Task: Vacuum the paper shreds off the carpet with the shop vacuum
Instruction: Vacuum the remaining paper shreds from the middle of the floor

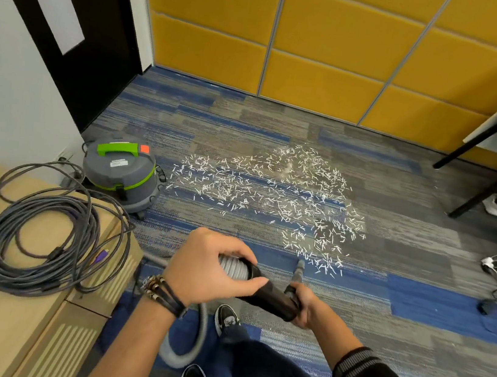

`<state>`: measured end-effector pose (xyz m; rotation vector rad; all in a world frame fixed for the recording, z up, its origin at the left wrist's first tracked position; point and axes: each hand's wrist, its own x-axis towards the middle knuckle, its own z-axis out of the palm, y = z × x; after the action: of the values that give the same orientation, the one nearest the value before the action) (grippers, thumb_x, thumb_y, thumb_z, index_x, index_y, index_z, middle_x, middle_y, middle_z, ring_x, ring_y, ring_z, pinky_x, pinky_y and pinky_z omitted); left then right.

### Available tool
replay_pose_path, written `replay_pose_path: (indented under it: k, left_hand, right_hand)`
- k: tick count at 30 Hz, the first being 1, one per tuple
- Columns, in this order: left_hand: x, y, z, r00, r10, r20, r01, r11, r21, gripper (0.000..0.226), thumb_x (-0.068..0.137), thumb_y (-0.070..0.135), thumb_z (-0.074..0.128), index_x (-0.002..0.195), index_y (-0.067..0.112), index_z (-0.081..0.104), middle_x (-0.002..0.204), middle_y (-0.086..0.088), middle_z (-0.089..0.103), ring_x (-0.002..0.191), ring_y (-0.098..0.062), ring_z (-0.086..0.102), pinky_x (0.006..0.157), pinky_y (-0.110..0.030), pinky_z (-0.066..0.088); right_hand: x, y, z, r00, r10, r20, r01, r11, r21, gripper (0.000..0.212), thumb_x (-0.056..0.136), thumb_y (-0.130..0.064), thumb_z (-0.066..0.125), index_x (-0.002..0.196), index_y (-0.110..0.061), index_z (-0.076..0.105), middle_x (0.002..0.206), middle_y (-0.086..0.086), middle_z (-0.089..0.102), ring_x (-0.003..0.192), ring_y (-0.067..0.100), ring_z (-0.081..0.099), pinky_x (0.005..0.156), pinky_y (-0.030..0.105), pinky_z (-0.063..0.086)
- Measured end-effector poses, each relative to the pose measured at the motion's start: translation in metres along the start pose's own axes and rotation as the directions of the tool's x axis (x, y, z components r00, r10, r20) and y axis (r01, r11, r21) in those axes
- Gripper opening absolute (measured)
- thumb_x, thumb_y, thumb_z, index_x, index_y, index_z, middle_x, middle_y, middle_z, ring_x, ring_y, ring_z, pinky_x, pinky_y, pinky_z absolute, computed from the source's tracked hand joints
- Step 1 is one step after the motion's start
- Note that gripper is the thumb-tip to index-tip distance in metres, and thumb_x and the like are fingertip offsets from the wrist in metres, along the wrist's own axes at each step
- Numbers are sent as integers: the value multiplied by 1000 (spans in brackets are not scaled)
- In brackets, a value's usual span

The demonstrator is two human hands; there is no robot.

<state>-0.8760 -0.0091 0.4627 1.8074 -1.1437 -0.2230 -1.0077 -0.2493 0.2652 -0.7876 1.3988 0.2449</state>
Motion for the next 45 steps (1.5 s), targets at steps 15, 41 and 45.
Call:
replay_pose_path:
  k: [15, 41, 45]
  left_hand:
    - [45, 16, 26, 996, -14, 89, -3, 982, 189, 50, 66, 62, 84, 100, 25, 81, 91, 12, 80, 81, -6, 75, 78, -33, 61]
    - [90, 124, 118, 984, 16, 176, -48, 983, 179, 39, 61, 45, 96, 93, 27, 84, 86, 17, 79, 79, 3, 74, 76, -32, 60]
    - [95, 137, 135, 983, 12, 182, -42, 986, 163, 38, 62, 45, 96, 93, 28, 84, 85, 19, 78, 78, 4, 73, 77, -30, 59]
  right_hand:
    - [12, -55, 9, 996, -41, 78, 41, 999, 1, 29, 100, -39, 45, 100, -12, 56, 83, 13, 65, 59, 27, 67, 51, 39, 58]
    - [-3, -40, -109, 957, 31, 287, -117, 951, 287, 40, 104, -41, 35, 114, -7, 55, 102, 20, 66, 83, 34, 65, 73, 45, 57]
    - [-5, -37, -151, 968, 47, 246, -120, 949, 292, 40, 104, -41, 36, 113, -5, 52, 96, 20, 65, 82, 34, 64, 58, 45, 60]
